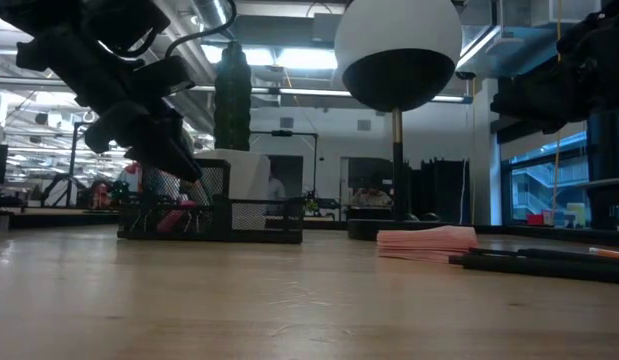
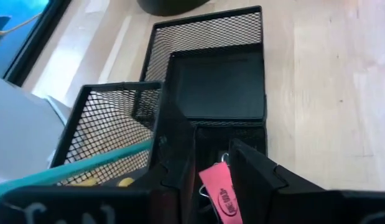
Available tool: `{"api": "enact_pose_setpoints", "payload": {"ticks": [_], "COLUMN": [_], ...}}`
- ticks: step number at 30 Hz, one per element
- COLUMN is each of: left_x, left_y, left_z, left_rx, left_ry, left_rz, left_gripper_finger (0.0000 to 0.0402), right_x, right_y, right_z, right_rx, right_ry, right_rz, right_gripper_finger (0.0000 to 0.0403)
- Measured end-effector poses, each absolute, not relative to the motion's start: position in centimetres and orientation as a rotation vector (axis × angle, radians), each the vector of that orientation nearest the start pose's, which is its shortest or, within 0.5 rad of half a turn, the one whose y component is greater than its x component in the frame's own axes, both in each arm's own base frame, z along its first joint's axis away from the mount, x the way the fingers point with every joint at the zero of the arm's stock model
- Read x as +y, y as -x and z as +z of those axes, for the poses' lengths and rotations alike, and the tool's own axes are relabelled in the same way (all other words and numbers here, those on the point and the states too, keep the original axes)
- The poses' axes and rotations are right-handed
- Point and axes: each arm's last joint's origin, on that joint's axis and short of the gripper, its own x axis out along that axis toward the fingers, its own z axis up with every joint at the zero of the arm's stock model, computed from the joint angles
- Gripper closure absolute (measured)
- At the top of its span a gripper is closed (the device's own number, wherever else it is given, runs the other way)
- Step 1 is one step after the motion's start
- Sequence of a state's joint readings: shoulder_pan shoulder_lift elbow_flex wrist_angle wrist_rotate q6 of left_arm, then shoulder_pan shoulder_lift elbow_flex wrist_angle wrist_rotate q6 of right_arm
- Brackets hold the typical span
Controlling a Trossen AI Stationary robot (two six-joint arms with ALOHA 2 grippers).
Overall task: Pick and place office supplies into organizer
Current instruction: Put the left black pen into the black desk organizer
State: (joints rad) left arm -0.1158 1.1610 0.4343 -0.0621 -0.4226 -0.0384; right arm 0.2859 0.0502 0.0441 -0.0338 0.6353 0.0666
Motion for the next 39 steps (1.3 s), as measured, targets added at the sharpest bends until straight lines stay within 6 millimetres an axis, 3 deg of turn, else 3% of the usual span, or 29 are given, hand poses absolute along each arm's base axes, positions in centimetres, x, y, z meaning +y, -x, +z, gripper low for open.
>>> {"api": "enact_pose_setpoints", "payload": {"ticks": [6, 18, 22, 35, 39], "left_x": [-1.2, -1.6, -1.8, -2.0, -2.0], "left_y": [-21.0, -22.2, -22.3, -22.3, -22.4], "left_z": [16.7, 19.9, 20.0, 19.6, 19.7], "left_rx": [0.67, 0.341, 0.33, 0.359, 0.351], "left_ry": [-0.154, -0.085, -0.062, 0.034, 0.035], "left_rz": [0.307, 0.234, 0.146, 0.107, 0.106], "left_gripper_finger": [0.0302, 0.0311, 0.0309, 0.0309, 0.0312], "right_x": [1.0, 1.0, 1.0, 1.0, 1.2], "right_y": [-9.4, -9.4, -9.4, -9.5, -9.9], "right_z": [17.2, 17.4, 17.4, 17.4, 18.4], "right_rx": [0.024, 0.011, 0.008, 0.033, 0.07], "right_ry": [-0.048, -0.006, -0.01, 0.064, 0.08], "right_rz": [-0.35, -0.35, -0.349, -0.337, -0.296], "right_gripper_finger": [0.0276, 0.0276, 0.0276, 0.0276, 0.0276]}}
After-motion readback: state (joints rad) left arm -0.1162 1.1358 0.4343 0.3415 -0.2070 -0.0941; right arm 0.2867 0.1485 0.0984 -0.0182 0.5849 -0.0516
